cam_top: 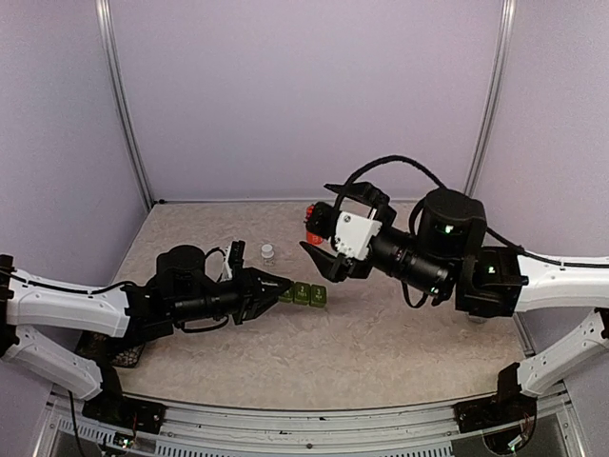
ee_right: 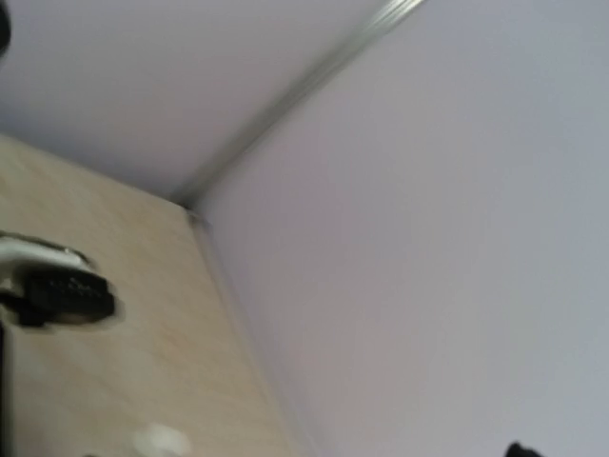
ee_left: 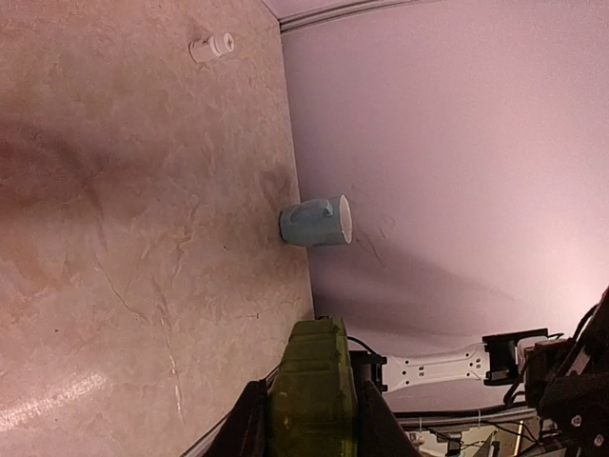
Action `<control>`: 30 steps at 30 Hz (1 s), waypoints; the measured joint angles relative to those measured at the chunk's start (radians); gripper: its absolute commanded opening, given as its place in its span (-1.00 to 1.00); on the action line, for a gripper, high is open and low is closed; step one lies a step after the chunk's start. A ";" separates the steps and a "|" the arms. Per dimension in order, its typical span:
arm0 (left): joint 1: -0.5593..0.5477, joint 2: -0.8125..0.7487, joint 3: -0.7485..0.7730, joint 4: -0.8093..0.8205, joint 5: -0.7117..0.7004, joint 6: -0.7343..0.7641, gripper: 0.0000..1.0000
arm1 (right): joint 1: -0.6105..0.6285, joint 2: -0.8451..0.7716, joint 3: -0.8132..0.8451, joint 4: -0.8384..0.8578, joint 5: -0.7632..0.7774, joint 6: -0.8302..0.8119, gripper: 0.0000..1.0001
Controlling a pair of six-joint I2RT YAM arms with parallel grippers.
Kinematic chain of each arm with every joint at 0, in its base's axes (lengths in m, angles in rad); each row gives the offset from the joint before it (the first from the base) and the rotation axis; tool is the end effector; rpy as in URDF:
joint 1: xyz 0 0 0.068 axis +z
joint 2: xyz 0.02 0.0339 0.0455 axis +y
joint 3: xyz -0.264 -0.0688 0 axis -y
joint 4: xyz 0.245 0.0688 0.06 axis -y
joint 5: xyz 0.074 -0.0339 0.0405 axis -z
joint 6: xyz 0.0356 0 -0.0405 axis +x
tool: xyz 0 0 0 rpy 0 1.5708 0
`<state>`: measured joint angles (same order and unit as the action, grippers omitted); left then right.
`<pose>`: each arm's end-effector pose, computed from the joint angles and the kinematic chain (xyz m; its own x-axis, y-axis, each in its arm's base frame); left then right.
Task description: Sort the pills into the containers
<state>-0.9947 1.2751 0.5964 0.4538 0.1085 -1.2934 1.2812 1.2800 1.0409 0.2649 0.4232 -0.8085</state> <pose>0.1483 -0.2353 0.2345 -0.8904 -0.3845 -0.2437 0.1272 0.3039 -0.9442 0.1005 0.2862 0.3694 0.5523 -0.4558 -0.6980 -0.5172 0.4694 -0.7157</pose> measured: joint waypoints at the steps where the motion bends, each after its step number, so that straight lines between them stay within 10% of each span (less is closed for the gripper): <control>1: 0.002 -0.005 0.000 -0.001 0.008 0.011 -1.00 | -0.035 -0.023 0.022 -0.064 -0.076 0.085 0.81; 16: 0.006 -0.006 0.132 -0.047 0.212 0.206 -1.00 | -0.589 -0.061 -0.155 -0.225 -1.161 1.125 0.46; 30: 0.006 0.081 0.222 -0.114 0.358 0.292 -1.00 | -0.610 -0.039 -0.250 -0.067 -1.500 1.458 0.25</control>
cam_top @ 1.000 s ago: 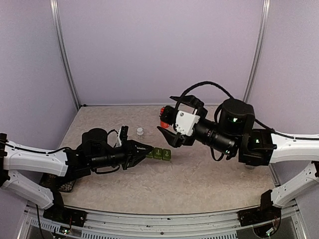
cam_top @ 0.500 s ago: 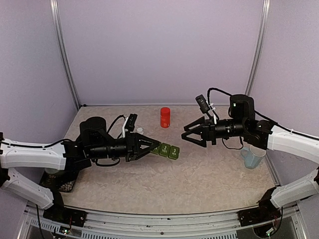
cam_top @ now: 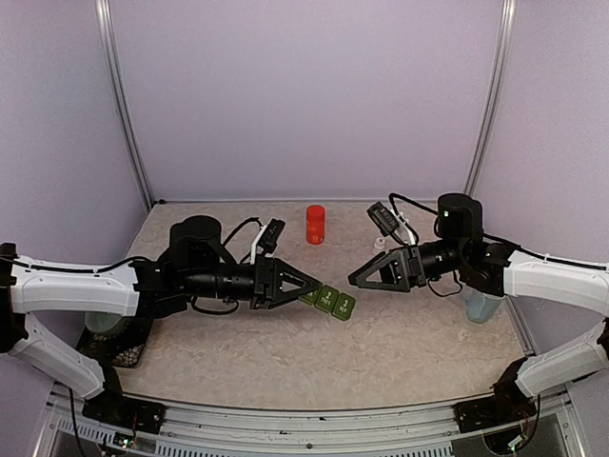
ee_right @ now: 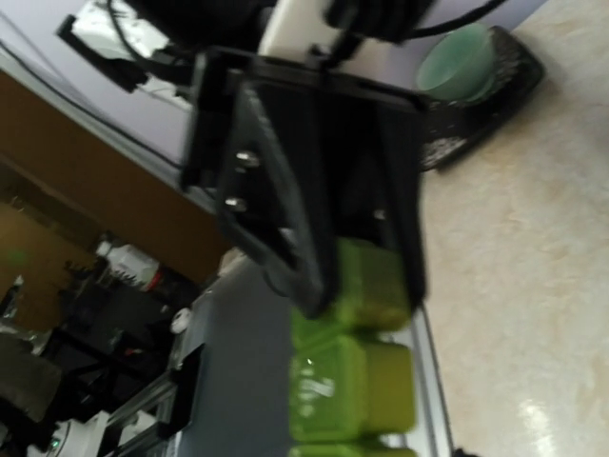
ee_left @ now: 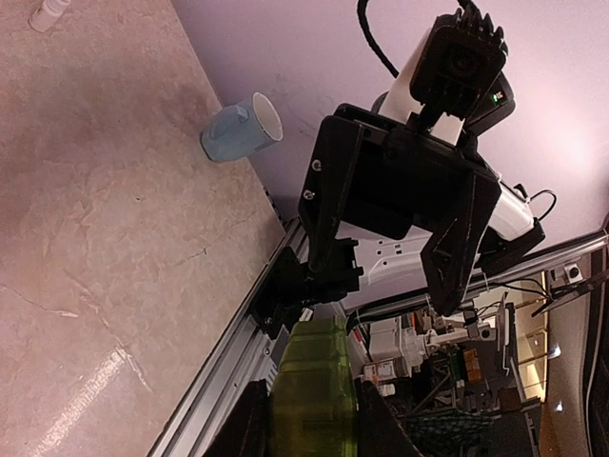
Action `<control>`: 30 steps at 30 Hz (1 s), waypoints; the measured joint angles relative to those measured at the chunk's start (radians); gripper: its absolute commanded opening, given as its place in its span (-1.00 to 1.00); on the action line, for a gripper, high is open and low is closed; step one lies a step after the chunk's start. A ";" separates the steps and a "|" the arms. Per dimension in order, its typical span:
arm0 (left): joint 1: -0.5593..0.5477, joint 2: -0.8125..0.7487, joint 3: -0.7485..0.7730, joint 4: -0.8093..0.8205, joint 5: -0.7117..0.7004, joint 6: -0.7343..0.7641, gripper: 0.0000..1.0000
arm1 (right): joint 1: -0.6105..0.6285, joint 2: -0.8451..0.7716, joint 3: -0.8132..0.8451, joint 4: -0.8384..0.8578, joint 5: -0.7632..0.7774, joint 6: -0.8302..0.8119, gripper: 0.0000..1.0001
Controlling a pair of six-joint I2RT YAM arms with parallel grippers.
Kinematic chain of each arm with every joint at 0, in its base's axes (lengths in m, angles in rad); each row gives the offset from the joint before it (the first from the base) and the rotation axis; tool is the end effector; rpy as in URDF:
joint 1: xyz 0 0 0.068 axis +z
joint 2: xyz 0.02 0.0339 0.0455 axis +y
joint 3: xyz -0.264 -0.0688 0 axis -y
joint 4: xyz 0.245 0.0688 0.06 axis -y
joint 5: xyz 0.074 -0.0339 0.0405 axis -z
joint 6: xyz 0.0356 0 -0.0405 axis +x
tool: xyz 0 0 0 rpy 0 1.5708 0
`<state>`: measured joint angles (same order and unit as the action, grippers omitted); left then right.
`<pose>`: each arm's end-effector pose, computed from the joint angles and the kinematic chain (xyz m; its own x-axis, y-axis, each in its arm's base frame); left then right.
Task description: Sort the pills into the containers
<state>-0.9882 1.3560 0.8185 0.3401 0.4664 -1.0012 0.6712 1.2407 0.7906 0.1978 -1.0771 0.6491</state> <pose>0.1564 -0.2665 0.2768 -0.8906 -0.0154 -0.4546 0.4422 0.2044 -0.8733 0.1912 0.1919 0.2880 -0.7375 -0.2199 -0.6385 -0.6486 -0.0330 0.7604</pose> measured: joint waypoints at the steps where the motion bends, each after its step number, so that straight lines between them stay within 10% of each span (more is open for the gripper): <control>1: 0.000 0.005 0.004 -0.005 0.004 0.002 -1.00 | 0.000 0.000 0.000 0.008 -0.011 0.008 0.24; 30: -0.011 0.064 0.086 -0.027 0.053 0.040 -1.00 | 0.021 0.064 -0.029 0.005 -0.144 0.003 -0.04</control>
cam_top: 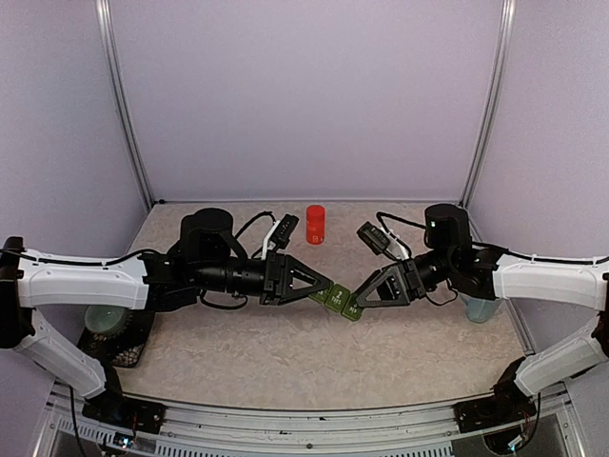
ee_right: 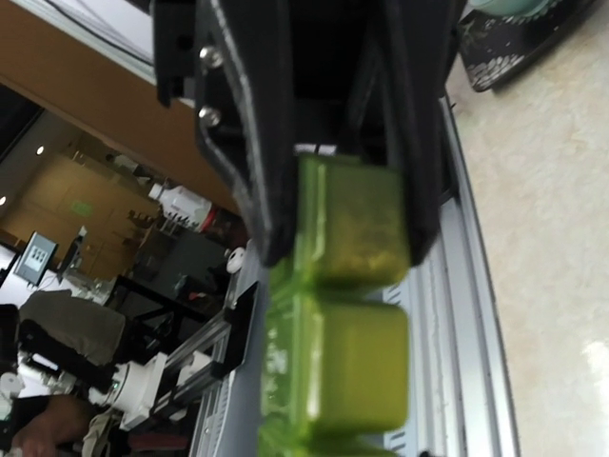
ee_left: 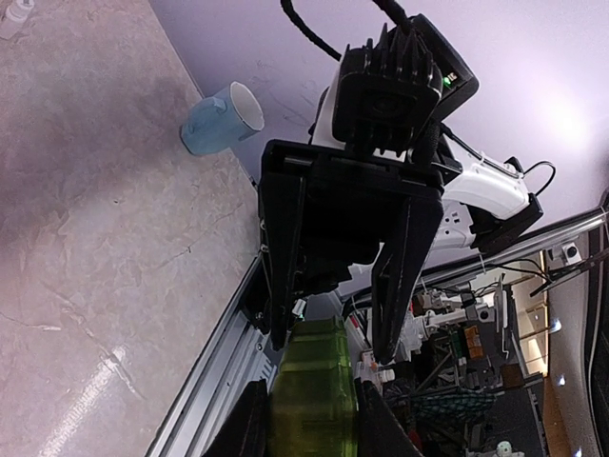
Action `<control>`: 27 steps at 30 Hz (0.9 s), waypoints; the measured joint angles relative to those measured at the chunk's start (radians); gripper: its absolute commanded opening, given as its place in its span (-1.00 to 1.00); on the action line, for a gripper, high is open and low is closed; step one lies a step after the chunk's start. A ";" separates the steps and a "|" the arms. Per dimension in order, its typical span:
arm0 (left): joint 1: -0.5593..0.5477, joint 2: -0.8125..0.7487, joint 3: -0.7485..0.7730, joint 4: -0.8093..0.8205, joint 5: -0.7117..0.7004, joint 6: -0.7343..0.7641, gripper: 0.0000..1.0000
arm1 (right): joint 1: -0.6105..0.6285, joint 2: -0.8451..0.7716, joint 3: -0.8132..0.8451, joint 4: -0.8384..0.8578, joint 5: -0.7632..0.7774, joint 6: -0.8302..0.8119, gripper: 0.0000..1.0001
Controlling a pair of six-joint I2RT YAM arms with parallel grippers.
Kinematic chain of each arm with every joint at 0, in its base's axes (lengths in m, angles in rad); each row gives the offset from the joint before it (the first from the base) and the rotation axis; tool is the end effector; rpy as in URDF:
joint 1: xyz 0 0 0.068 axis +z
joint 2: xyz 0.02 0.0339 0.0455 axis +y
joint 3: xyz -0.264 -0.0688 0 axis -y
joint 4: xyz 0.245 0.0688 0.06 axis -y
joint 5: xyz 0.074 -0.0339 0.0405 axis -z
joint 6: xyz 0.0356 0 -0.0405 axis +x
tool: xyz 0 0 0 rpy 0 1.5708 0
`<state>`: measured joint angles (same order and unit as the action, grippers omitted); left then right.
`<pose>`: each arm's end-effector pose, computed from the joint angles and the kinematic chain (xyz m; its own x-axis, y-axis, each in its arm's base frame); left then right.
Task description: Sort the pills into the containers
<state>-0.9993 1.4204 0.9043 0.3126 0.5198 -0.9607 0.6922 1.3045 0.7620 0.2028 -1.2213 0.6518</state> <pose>0.1614 -0.2837 0.2846 -0.8766 0.0480 -0.4788 0.4794 0.1739 -0.8602 0.1885 0.1997 0.2644 -0.7502 -0.3521 -0.5597 -0.5603 -0.1109 0.8208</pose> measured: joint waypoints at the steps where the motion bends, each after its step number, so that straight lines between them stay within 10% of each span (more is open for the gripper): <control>1: 0.000 0.000 0.000 0.000 0.000 0.000 -1.00 | 0.003 0.000 0.000 -0.003 -0.003 -0.003 -0.05; 20: -0.012 0.003 0.013 -0.019 0.018 0.027 -0.98 | 0.026 0.027 -0.009 -0.011 -0.042 0.034 -0.74; 27: -0.012 0.002 0.016 -0.030 0.014 0.032 -0.38 | 0.026 0.028 -0.017 0.019 -0.043 0.078 -0.86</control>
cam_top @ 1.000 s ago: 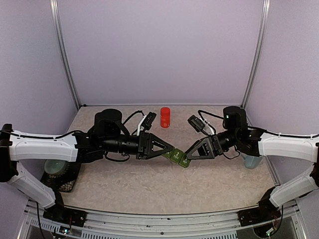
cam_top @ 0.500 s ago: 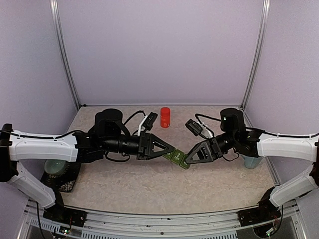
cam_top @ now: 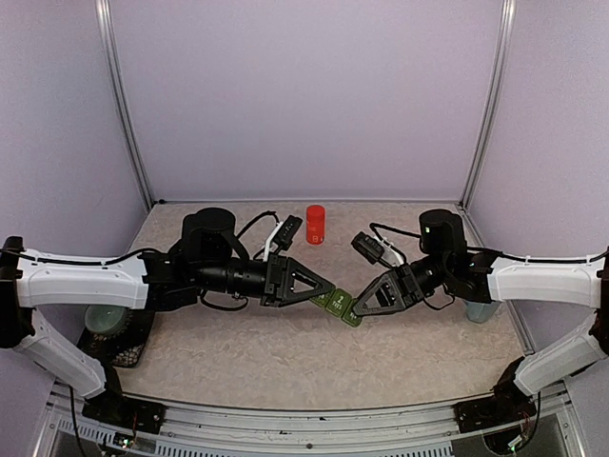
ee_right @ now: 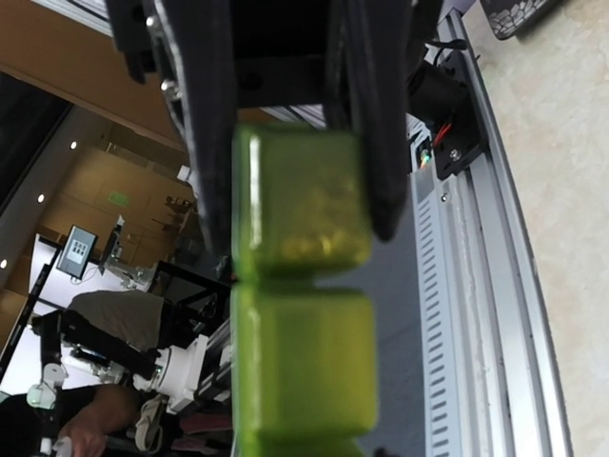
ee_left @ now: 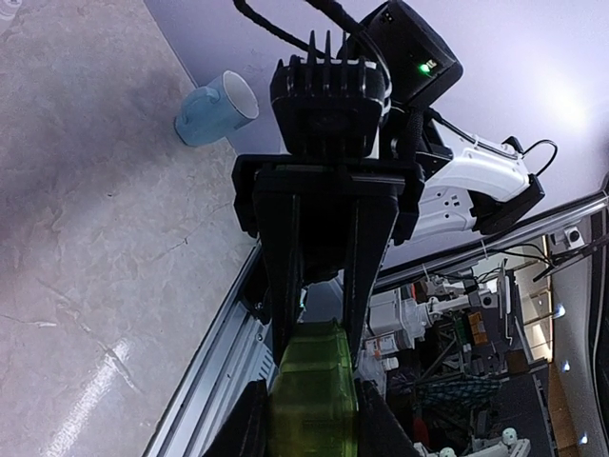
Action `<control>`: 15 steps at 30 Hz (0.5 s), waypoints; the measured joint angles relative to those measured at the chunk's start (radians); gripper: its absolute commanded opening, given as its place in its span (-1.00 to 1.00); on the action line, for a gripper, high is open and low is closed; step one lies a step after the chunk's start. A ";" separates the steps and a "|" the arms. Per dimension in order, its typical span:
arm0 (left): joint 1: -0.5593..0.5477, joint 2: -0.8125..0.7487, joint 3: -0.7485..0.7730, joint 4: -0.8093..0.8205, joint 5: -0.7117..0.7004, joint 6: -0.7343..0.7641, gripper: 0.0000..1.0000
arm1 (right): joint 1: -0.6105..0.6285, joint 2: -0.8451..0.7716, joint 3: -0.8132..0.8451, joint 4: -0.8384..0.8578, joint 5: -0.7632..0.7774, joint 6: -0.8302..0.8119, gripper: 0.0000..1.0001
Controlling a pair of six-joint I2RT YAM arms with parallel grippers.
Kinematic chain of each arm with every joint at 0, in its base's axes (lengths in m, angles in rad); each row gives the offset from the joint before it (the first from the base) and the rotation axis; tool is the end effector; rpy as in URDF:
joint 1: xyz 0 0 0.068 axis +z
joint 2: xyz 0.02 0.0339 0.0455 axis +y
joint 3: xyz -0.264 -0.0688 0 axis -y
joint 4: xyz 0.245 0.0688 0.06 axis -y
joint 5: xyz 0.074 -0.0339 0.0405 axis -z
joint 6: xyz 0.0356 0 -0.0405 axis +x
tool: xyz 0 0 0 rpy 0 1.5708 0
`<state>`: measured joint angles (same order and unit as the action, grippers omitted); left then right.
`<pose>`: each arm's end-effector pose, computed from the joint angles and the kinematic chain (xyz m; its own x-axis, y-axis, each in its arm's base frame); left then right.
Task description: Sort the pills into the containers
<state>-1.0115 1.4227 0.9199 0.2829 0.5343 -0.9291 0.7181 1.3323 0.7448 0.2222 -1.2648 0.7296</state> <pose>0.1580 -0.2866 0.2863 -0.8649 0.0823 -0.4952 0.5018 0.1693 -0.8483 0.1840 0.2058 0.2539 -0.7797 -0.4146 -0.4692 -0.4684 -0.1110 0.8765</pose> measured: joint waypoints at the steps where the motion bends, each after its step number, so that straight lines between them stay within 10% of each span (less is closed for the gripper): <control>1: 0.000 -0.001 0.000 0.000 -0.002 0.000 -0.31 | 0.000 0.000 0.000 0.001 0.002 0.004 -0.88; 15: 0.018 -0.104 -0.093 0.143 -0.054 -0.064 0.05 | -0.021 -0.056 -0.010 0.134 0.138 0.087 -0.93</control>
<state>-0.9939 1.3190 0.8272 0.4263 0.4801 -0.9932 0.6975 1.2762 0.7345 0.3565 -1.1271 0.8169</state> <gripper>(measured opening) 0.520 0.223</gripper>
